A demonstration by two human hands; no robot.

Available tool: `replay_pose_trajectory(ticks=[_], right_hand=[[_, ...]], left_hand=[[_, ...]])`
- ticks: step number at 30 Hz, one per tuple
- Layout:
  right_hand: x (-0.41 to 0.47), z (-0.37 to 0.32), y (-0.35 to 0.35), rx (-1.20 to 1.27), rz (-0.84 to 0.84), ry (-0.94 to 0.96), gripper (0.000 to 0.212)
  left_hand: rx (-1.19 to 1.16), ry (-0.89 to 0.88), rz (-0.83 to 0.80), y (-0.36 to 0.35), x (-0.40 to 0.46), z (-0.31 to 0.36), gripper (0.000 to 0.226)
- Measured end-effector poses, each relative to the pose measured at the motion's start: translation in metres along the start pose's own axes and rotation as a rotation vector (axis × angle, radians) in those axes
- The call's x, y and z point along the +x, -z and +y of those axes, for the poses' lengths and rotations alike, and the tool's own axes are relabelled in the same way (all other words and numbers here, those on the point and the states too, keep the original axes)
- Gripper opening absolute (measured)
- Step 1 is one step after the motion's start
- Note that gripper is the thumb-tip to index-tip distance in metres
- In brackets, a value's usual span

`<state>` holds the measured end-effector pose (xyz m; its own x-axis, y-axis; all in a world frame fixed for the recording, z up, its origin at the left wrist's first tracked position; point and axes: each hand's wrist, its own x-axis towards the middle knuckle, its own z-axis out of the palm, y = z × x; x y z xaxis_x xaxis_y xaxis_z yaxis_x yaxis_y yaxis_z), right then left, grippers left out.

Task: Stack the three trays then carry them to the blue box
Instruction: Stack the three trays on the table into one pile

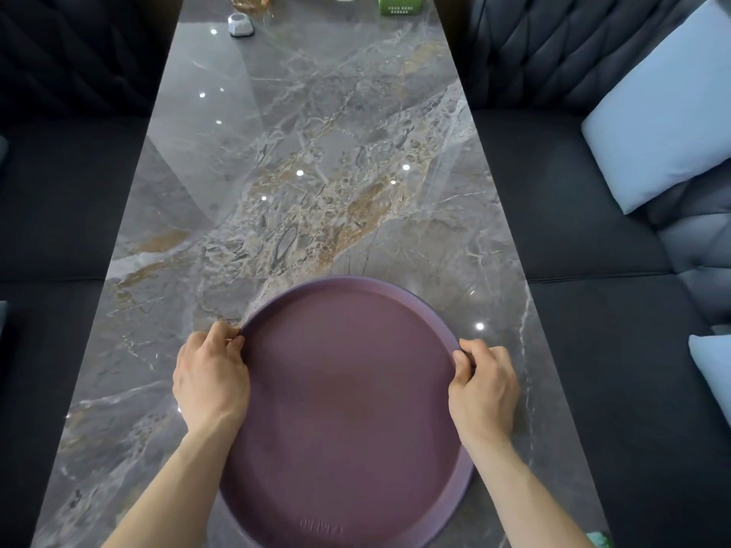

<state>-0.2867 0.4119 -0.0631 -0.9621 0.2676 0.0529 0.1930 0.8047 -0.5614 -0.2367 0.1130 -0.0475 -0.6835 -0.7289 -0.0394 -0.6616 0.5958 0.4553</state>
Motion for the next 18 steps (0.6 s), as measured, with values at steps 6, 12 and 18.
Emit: replay_pose_trajectory(ticks=[6,12,18], right_hand=[[-0.008,0.003,-0.009,0.057,0.025,-0.02,0.014],[-0.014,0.002,-0.015,0.034,0.035,-0.011,0.011],[-0.011,0.001,-0.018,-0.059,-0.021,0.011,0.011]], left_hand=[[0.016,-0.018,0.048,-0.005,-0.006,-0.004,0.012],[0.248,-0.172,-0.03,-0.011,-0.017,-0.01,0.038],[0.316,-0.226,-0.23,-0.022,-0.023,-0.014,0.077]])
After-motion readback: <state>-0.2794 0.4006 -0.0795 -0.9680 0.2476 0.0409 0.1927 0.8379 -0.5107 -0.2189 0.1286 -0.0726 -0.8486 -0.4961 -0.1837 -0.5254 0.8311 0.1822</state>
